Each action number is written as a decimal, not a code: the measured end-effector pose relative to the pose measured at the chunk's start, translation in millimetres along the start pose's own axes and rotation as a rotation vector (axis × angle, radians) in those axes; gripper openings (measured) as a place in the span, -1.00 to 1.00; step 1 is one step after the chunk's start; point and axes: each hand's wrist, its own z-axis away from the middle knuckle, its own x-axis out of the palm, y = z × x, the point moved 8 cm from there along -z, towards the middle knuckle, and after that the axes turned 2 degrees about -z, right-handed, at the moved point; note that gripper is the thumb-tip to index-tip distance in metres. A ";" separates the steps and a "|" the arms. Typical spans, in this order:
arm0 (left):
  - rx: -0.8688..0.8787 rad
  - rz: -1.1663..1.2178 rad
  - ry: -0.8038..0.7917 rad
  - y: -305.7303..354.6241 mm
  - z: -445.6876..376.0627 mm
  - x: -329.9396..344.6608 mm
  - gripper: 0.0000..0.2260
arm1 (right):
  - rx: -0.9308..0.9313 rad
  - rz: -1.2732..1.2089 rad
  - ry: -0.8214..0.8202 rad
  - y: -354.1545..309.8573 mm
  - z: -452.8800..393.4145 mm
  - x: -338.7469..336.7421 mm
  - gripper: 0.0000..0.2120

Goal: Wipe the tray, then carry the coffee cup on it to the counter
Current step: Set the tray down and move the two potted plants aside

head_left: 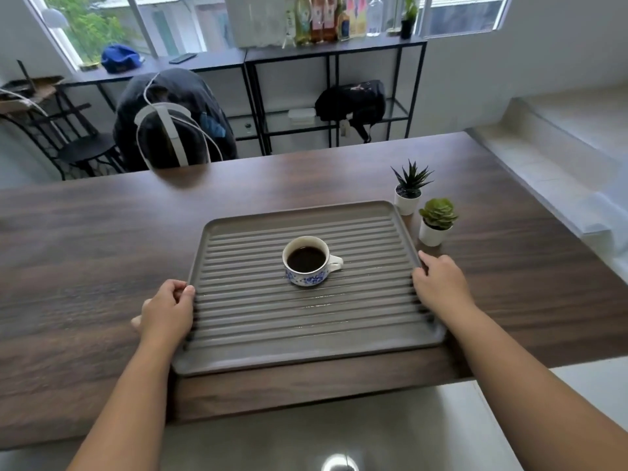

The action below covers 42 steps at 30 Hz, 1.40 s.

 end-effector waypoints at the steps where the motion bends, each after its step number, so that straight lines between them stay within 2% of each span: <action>1: 0.002 0.004 -0.003 4.3 -2.0 3.1 -0.83 | 0.007 -0.021 0.003 3.4 -1.3 -3.5 -0.53; 8: 0.024 0.025 -0.023 36.2 -11.1 23.2 -0.81 | 0.027 -0.093 0.165 25.3 -9.8 -30.0 -0.61; 19: -0.004 -0.009 -0.014 64.7 4.9 41.2 -0.79 | 0.102 -0.166 0.261 46.6 -27.9 -52.9 -0.73; 31: 0.055 -0.035 -0.037 91.8 8.6 53.8 -0.79 | 0.126 -0.140 0.286 66.4 -38.7 -64.4 -0.78; 37: 0.065 -0.016 -0.075 93.2 10.8 50.5 -0.75 | 0.175 -0.213 0.258 70.0 -37.3 -67.1 -0.76; 40: 0.110 -0.033 0.002 107.6 13.8 34.2 -0.61 | 0.217 -0.285 0.243 76.1 -36.1 -71.0 -0.70; 42: 0.177 0.005 0.067 128.9 18.5 21.1 -0.60 | 0.238 -0.317 0.237 82.6 -38.0 -73.5 -0.66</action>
